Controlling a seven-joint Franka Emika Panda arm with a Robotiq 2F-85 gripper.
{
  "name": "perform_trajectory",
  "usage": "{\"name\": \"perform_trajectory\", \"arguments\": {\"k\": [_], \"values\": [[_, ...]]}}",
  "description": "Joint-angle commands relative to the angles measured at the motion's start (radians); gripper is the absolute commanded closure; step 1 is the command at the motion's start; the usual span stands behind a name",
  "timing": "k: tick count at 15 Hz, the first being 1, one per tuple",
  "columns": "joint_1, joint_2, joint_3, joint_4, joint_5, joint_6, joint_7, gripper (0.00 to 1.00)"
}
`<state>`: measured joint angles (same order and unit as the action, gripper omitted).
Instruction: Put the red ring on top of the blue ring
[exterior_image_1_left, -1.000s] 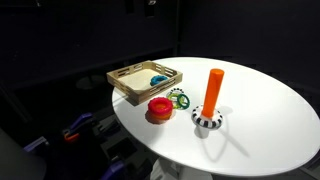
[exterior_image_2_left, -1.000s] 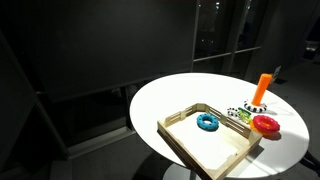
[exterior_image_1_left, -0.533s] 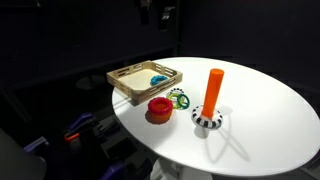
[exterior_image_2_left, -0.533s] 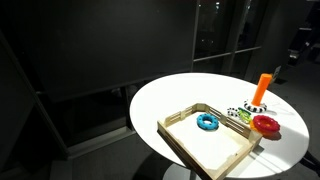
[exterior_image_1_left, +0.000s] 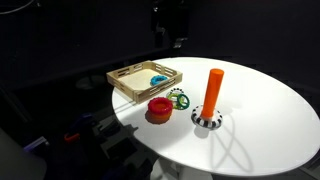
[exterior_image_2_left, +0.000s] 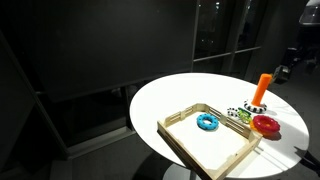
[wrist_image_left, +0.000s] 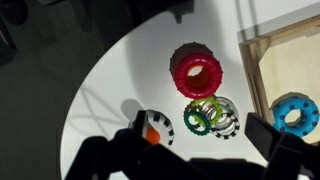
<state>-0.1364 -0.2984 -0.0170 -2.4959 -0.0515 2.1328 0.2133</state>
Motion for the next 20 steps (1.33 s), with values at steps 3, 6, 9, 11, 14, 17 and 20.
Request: {"name": "perform_trajectory", "arguments": {"k": [3,6,9,11,14,17,20], "values": [[0.012,0.013,-0.011,0.001,-0.003,0.000,0.003,0.00],[0.014,0.011,-0.010,0.001,-0.003,0.000,0.002,0.00],[0.005,0.046,-0.008,-0.009,-0.024,0.024,0.031,0.00],[0.000,0.056,-0.005,-0.041,-0.040,0.073,0.053,0.00],[-0.009,0.087,-0.006,-0.098,-0.079,0.196,0.100,0.00],[-0.010,0.135,-0.012,-0.152,-0.087,0.314,0.136,0.00],[-0.015,0.193,-0.018,-0.190,-0.101,0.428,0.172,0.00]]}}
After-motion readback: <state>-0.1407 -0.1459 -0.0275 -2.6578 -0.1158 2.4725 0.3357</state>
